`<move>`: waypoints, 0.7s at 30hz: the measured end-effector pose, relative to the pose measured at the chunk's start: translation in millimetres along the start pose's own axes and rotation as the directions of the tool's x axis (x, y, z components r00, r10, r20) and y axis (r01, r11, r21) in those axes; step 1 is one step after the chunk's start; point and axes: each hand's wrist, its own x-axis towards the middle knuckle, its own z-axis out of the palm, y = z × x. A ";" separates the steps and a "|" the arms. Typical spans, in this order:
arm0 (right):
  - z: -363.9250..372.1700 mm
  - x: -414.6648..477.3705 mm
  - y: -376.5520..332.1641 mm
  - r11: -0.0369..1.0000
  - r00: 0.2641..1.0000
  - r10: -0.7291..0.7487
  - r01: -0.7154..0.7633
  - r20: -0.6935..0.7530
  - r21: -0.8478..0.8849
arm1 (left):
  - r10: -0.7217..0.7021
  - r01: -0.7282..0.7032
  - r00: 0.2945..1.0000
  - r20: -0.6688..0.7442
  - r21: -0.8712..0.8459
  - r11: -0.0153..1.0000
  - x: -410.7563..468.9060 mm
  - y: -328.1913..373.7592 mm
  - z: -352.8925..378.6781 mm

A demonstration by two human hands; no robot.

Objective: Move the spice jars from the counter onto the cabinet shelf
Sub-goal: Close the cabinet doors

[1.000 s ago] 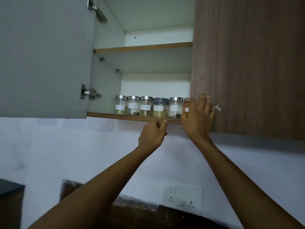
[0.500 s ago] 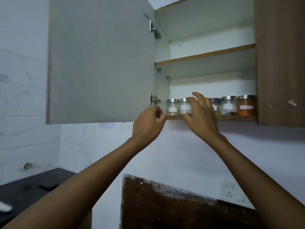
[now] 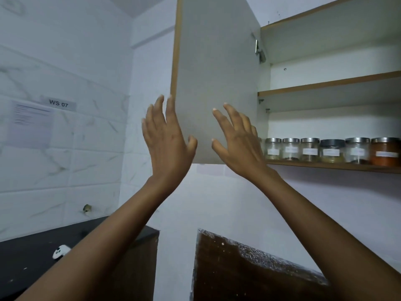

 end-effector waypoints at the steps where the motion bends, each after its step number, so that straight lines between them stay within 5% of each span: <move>1: 0.1 7.3 -8.2 1.000 1.000 -0.023 0.023 0.001 -0.003 | -0.032 0.033 0.999 0.037 -0.034 0.999 -0.3 -7.3 1.2; 7: -2.9 46.4 -43.6 0.994 0.995 -0.104 0.104 -0.007 -0.024 | -0.303 0.377 0.923 0.239 -0.388 0.841 -4.6 -25.0 18.7; 21: -28.3 97.8 -48.8 0.920 0.981 -0.195 0.182 -0.002 -0.346 | -0.220 0.272 0.961 0.167 -0.426 0.863 -26.1 -1.0 7.8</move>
